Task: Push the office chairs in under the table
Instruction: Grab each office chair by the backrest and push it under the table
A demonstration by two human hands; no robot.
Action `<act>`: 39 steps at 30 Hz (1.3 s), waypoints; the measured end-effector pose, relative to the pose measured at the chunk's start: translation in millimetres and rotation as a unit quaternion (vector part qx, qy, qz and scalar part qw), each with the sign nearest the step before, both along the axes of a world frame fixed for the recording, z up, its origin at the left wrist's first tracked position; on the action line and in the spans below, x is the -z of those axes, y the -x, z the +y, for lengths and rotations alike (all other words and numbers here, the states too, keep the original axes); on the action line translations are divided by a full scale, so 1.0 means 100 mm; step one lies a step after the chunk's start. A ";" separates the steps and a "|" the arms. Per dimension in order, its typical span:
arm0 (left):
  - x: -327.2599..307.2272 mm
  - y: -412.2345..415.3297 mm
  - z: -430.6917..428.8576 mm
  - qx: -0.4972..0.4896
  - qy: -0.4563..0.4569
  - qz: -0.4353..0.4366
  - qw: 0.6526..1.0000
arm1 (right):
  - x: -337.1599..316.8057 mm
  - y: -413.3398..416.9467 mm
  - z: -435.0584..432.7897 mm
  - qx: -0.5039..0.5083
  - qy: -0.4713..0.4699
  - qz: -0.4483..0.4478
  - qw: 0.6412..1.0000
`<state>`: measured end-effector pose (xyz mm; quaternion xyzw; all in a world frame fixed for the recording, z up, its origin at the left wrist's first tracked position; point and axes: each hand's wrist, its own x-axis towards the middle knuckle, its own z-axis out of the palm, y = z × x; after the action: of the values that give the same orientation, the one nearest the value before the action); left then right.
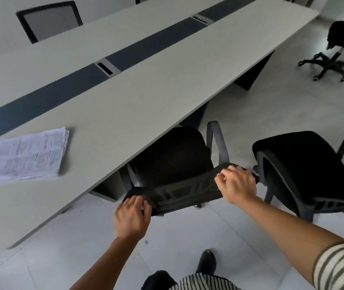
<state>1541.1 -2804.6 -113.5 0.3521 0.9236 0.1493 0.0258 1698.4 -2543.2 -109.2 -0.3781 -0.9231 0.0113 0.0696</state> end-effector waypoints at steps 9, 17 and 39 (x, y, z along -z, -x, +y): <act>-0.02 0.74 0.46 -0.008 -0.019 0.031 0.999 | 0.05 0.70 0.42 0.001 0.015 0.010 1.000; -0.06 0.99 0.68 0.030 -0.001 0.011 0.999 | 0.12 1.01 0.72 0.016 -0.004 0.045 0.999; -0.74 0.46 1.38 0.238 0.006 -0.250 0.939 | -0.48 -0.98 -0.55 0.336 0.430 0.293 0.785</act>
<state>1494.7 -2666.6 -39.8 0.5124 0.7776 0.2168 0.2930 1796.2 -2598.2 -60.8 -0.6337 -0.5726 0.4929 0.1660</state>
